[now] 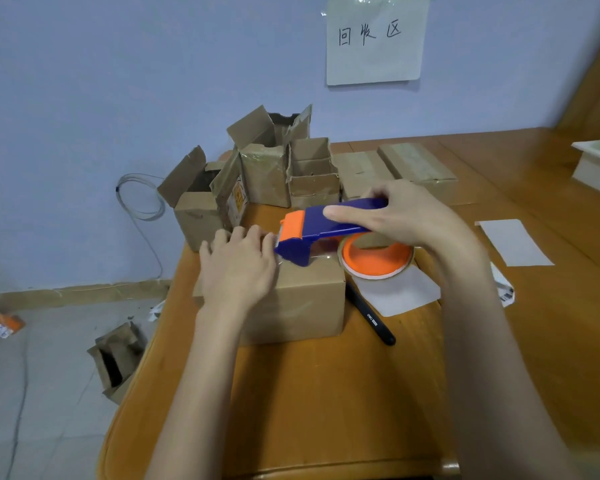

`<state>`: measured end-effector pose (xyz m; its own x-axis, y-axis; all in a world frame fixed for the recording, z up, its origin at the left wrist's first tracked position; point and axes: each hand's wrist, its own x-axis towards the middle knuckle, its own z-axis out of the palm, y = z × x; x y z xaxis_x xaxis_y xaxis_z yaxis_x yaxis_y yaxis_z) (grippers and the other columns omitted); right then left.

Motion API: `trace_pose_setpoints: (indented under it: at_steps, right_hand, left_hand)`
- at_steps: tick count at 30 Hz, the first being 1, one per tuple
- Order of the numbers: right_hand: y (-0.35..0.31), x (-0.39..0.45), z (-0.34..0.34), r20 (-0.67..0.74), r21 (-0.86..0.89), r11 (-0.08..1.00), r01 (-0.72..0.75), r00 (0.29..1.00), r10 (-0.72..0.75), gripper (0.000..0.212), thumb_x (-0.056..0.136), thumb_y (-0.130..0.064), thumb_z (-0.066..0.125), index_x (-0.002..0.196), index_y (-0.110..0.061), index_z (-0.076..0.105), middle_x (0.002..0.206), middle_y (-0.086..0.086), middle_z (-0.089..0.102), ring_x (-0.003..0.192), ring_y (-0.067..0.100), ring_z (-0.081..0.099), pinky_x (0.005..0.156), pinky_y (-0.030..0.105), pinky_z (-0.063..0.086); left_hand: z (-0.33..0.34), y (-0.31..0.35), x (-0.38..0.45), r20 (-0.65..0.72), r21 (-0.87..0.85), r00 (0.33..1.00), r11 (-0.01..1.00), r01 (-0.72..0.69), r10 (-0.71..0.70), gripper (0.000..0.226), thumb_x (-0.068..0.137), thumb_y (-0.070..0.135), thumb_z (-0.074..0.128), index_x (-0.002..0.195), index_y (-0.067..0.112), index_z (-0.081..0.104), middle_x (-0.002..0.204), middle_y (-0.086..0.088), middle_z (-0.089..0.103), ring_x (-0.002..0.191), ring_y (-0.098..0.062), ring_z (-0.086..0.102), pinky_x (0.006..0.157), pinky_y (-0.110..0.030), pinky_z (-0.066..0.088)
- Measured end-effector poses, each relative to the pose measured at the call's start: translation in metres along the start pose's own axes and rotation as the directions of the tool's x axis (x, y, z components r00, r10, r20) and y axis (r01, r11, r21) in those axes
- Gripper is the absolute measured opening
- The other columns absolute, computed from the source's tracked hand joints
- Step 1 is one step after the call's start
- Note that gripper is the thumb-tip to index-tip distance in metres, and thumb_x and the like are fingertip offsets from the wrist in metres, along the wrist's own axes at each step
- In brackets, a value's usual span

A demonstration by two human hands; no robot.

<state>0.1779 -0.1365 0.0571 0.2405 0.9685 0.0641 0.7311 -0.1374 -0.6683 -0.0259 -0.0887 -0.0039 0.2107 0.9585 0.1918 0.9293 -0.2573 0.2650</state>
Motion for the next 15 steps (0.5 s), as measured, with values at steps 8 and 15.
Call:
trace_pose_setpoints:
  at_steps: [8, 15]
  right_hand:
    - [0.009, -0.008, 0.006, -0.040, 0.307, 0.951, -0.027, 0.998, 0.042, 0.051, 0.065, -0.051, 0.082, 0.096, -0.016, 0.060, 0.097, -0.007, 0.067, 0.090, 0.014, 0.065, 0.078, 0.038, 0.057]
    - [0.017, -0.011, 0.000, -0.026, 0.453, 0.892, -0.006, 0.999, 0.020, 0.047, 0.063, -0.035, 0.087, 0.093, -0.007, 0.063, 0.089, 0.001, 0.073, 0.076, 0.014, 0.070, 0.068, 0.029, 0.057]
  left_hand:
    - [-0.001, -0.002, 0.003, 0.101, 0.099, 0.995, 0.995, -0.014, 0.004, 0.036, 0.103, 0.042, 0.020, 0.122, 0.020, 0.042, 0.128, -0.006, 0.046, 0.121, -0.025, 0.036, 0.102, -0.046, 0.032]
    - [0.007, -0.010, 0.010, 0.100, 0.129, 0.995, 0.991, -0.044, 0.031, 0.040, 0.101, 0.044, 0.016, 0.128, 0.026, 0.041, 0.129, -0.002, 0.042, 0.116, -0.023, 0.032, 0.095, -0.045, 0.031]
